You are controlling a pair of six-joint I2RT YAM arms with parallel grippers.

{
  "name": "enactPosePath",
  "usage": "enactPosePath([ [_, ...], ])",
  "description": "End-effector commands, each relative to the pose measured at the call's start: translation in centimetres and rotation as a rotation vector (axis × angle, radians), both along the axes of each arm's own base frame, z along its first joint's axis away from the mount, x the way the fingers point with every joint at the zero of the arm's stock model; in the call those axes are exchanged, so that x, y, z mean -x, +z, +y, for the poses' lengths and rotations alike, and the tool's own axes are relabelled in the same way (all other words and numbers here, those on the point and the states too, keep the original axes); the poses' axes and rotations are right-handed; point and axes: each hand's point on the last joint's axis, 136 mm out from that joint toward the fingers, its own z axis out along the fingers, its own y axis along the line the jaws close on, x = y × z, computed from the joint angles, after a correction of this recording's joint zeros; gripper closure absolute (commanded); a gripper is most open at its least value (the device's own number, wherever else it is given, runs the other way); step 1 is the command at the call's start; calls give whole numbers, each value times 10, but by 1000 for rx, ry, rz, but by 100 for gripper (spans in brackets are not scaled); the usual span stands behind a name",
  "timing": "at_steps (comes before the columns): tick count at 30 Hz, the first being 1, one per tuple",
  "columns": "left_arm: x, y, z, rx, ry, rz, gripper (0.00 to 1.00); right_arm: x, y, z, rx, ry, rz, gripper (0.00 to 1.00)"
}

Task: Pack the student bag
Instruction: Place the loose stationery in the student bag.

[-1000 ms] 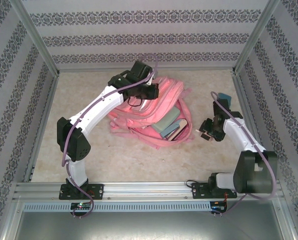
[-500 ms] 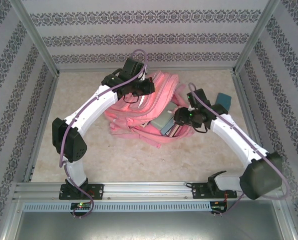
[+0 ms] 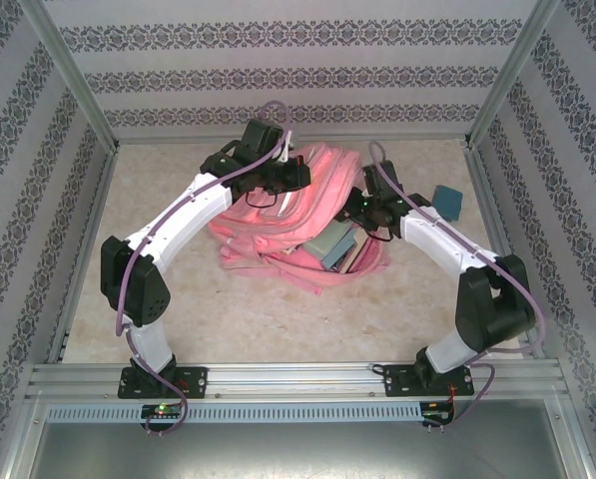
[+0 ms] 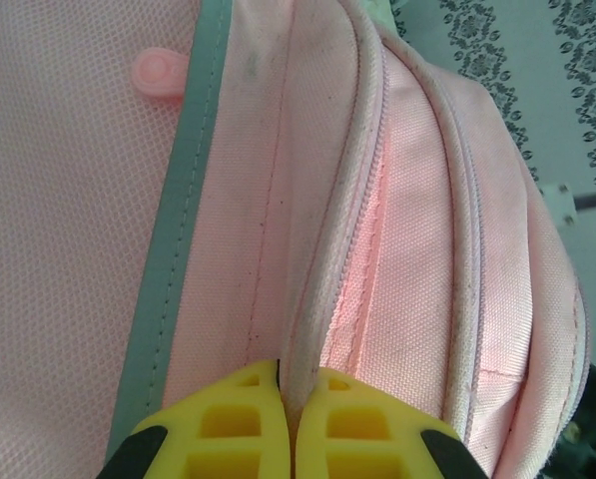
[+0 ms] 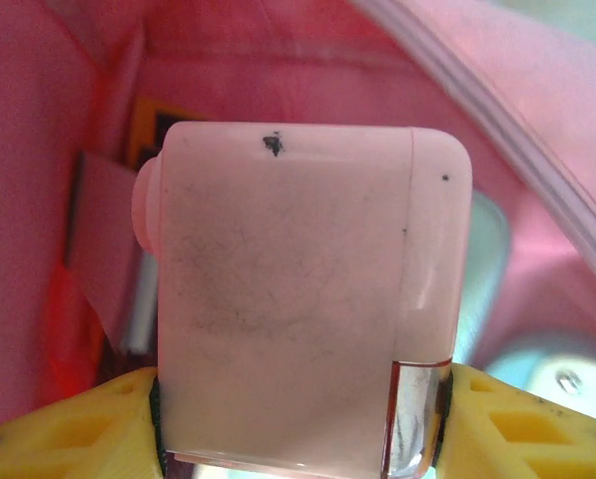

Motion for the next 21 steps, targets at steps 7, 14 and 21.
enactPosePath([
  [7,2,80,-13,229,-78,-154,100,-75,32,32,-338,-96,-192,45],
  [14,2,78,-13,232,-81,-144,100,-104,4,48,-321,-125,-138,34],
  [21,-2,75,-2,222,-51,-143,100,-99,-2,43,-243,-111,-113,2],
])
